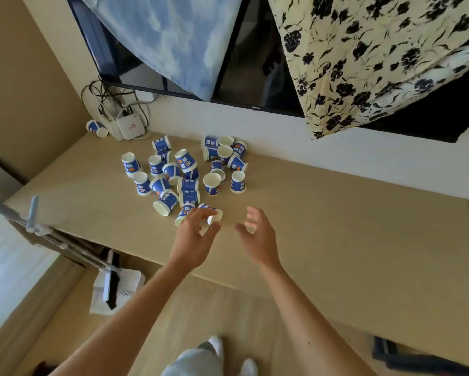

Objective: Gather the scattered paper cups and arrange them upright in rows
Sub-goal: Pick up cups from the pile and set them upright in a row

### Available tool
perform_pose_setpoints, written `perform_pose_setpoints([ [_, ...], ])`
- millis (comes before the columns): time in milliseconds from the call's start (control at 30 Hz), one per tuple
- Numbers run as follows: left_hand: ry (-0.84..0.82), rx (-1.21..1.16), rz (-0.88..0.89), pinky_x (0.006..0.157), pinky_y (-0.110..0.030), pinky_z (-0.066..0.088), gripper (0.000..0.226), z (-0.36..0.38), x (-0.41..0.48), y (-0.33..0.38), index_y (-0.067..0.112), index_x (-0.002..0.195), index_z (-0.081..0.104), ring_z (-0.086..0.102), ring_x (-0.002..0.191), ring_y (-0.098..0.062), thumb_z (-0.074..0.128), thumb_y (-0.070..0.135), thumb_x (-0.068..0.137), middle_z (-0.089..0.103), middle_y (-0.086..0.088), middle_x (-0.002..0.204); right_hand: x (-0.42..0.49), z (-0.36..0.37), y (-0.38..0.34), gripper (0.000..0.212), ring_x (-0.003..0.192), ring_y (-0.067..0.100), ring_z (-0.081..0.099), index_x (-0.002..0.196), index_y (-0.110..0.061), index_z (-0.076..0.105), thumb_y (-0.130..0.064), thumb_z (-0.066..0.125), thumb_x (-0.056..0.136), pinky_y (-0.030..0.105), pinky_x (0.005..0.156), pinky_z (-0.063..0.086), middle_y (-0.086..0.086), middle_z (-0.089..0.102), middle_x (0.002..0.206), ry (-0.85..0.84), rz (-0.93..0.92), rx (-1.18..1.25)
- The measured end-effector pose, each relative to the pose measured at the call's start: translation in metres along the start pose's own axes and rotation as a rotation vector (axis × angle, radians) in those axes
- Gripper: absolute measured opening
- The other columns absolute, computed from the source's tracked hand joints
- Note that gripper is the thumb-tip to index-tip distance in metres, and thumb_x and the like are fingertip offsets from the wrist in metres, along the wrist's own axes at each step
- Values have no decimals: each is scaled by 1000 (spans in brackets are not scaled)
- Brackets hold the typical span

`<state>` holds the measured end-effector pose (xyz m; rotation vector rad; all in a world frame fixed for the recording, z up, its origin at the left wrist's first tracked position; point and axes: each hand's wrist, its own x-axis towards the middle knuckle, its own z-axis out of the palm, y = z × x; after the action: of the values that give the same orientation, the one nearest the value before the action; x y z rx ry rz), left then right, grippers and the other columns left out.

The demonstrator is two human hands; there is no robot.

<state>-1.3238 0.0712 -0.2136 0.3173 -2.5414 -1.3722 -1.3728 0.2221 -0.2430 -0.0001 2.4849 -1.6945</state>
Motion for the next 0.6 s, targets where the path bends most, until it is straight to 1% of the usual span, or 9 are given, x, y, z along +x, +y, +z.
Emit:
perform_pose_setpoints([
  [133, -51, 8, -19, 85, -38, 52, 16, 17, 47, -25, 19, 106, 64, 61, 96, -15, 64, 21, 91, 61, 5, 107, 40, 11, 10, 52, 112, 17, 63, 139, -15, 52, -16, 70, 90, 33, 99, 50, 4, 60, 131, -7, 40, -8],
  [200, -89, 36, -26, 83, -36, 50, 15, 27, 71, -41, 22, 104, 63, 61, 92, -16, 64, 23, 89, 57, 10, 102, 57, 17, 13, 52, 113, 16, 62, 139, -16, 51, -17, 70, 90, 30, 98, 50, 3, 59, 131, -5, 72, -2],
  [267, -113, 86, -40, 80, -30, 45, 19, 36, 96, -59, 24, 106, 62, 57, 89, -12, 66, 24, 87, 53, 16, 98, 76, 23, 15, 51, 114, 17, 62, 138, -17, 51, -17, 69, 91, 30, 98, 50, 2, 58, 131, -3, 104, 0],
  [333, -147, 160, -45, 82, -24, 36, 28, 43, 117, -76, 23, 113, 61, 51, 96, -9, 68, 24, 85, 53, 14, 105, 91, 27, 17, 50, 114, 16, 62, 137, -18, 50, -19, 69, 91, 31, 98, 50, 2, 58, 132, -4, 116, -17],
  [367, -184, 209, -53, 85, -24, 35, 33, 46, 129, -86, 21, 117, 59, 49, 103, -11, 69, 23, 85, 54, 10, 111, 102, 30, 18, 50, 113, 16, 61, 138, -18, 50, -20, 69, 91, 31, 98, 50, 1, 58, 133, -2, 116, -36],
  [467, -345, 354, -88, 100, -34, 39, 51, 53, 154, -112, 18, 129, 51, 45, 122, -24, 70, 15, 81, 51, -2, 129, 128, 34, 20, 52, 113, 15, 62, 139, -18, 50, -23, 69, 92, 29, 96, 49, 1, 58, 134, 25, 128, -72],
  [533, -443, 456, -87, 107, -38, 39, 66, 55, 163, -125, 19, 136, 44, 41, 129, -25, 71, 10, 77, 46, -2, 136, 142, 36, 21, 52, 113, 16, 62, 139, -17, 50, -23, 69, 92, 30, 98, 49, 1, 58, 134, 34, 140, -77],
  [600, -554, 623, -48, 112, -39, 35, 81, 58, 168, -135, 22, 143, 35, 34, 136, -23, 73, 7, 72, 39, 2, 143, 150, 40, 22, 52, 114, 17, 62, 140, -16, 49, -23, 70, 92, 33, 100, 49, 2, 58, 135, 21, 152, -89],
])
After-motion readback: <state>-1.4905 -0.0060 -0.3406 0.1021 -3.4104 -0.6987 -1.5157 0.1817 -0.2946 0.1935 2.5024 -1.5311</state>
